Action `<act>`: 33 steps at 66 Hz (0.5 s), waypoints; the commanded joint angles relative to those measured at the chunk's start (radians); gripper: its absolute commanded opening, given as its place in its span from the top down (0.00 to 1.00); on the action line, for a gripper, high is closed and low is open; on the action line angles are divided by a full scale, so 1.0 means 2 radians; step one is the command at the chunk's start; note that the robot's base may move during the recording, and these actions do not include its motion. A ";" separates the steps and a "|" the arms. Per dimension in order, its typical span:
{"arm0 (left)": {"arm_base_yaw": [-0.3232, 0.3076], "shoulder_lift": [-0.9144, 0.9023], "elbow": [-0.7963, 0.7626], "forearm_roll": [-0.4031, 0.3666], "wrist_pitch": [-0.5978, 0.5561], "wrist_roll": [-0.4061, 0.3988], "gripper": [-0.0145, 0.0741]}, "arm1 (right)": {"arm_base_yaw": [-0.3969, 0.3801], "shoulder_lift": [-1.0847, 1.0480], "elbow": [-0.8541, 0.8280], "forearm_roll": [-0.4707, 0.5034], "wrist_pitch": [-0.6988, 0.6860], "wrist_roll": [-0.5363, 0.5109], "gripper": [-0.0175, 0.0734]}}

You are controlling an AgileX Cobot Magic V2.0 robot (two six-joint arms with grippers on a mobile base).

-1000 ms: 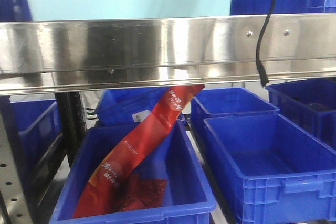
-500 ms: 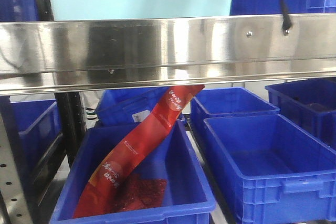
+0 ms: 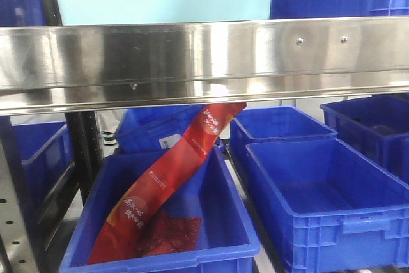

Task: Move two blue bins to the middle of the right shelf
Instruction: 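Raise the teal bin with both grippers above the upper shelf edge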

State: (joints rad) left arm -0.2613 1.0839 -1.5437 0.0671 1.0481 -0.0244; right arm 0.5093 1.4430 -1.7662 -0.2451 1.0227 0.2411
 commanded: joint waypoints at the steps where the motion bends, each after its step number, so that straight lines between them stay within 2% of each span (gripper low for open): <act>1: 0.017 -0.048 0.074 0.004 -0.066 -0.006 0.96 | -0.001 -0.036 0.073 -0.008 -0.047 -0.005 0.98; 6: 0.027 -0.094 0.159 0.003 -0.118 -0.006 0.96 | -0.001 -0.073 0.156 -0.008 -0.095 -0.005 0.98; 20: 0.028 -0.223 0.348 0.003 -0.271 -0.006 0.96 | -0.001 -0.191 0.382 -0.008 -0.241 -0.005 0.98; 33: 0.028 -0.354 0.485 -0.006 -0.362 -0.006 0.96 | -0.001 -0.322 0.551 -0.008 -0.403 -0.005 0.98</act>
State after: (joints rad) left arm -0.2094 0.4606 -0.6533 0.0712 0.4151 -0.0284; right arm 0.5093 0.8914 -0.7639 -0.2458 0.3686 0.2353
